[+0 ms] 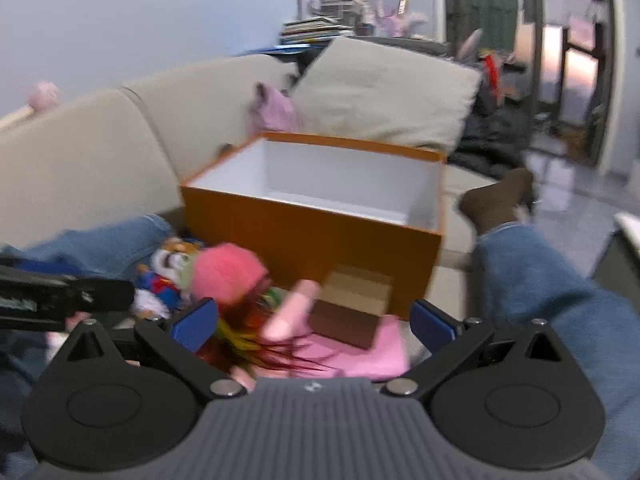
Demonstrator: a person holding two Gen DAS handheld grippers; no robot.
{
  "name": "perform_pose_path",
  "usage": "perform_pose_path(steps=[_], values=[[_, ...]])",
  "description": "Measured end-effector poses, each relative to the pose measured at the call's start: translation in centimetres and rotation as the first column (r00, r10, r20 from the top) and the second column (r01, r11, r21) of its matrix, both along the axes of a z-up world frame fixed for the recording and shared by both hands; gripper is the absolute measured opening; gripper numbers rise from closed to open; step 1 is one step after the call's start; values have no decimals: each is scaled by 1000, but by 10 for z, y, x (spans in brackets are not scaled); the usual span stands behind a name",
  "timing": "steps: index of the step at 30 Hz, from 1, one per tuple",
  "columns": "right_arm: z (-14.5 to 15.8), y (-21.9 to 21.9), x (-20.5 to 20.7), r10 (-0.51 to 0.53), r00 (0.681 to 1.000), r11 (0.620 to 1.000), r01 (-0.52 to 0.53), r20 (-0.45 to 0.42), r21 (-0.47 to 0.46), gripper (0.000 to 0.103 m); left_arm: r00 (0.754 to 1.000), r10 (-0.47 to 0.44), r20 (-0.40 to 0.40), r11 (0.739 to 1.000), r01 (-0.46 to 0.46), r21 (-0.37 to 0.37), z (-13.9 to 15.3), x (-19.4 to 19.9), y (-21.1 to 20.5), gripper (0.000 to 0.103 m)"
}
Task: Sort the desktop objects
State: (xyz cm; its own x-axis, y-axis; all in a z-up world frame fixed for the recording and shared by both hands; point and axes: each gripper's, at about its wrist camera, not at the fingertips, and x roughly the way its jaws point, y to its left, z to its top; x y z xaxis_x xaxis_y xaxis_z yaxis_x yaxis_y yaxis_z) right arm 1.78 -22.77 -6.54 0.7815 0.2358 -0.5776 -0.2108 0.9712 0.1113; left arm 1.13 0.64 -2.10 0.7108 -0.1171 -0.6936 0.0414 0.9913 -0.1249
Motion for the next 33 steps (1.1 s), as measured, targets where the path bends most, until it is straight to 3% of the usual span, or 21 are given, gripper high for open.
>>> perform_pose_path(steps=[4,6,12,14,17,21,26,28,31,33], values=[[-5,3,12,29,998,999,-31,-57,-26,97,999,-23,-35,1000,23,18,-2,1,1,88],[-8,6,13,55,996,997,-58,-65,-47,81,996,-46,-79,998,49,38,-6,3,2,88],[-20,12,15,114,987,992,-119,-115,-40,71,978,-110,-178,981,136,136,-23,-1,-2,88],[-23,11,16,117,986,991,-124,-119,-50,71,961,-168,-221,967,204,153,-28,-2,-6,88],[-26,13,18,122,984,990,-130,-126,-56,71,942,-202,-269,932,269,244,-34,-2,-13,88],[-28,13,19,134,982,989,-142,-136,-51,72,899,-262,-351,890,365,273,-41,7,-14,88],[-29,16,19,152,980,985,-161,-131,-62,72,847,-270,-457,852,431,296,-59,22,-15,72],[-29,16,19,157,979,984,-166,-128,-67,72,828,-290,-480,834,464,298,-64,23,-16,71],[-29,18,20,159,979,983,-169,-126,-77,72,836,-296,-462,830,465,309,-63,19,-16,59],[-27,19,20,163,979,982,-174,-120,-79,72,870,-271,-411,872,403,279,-56,16,-6,54]])
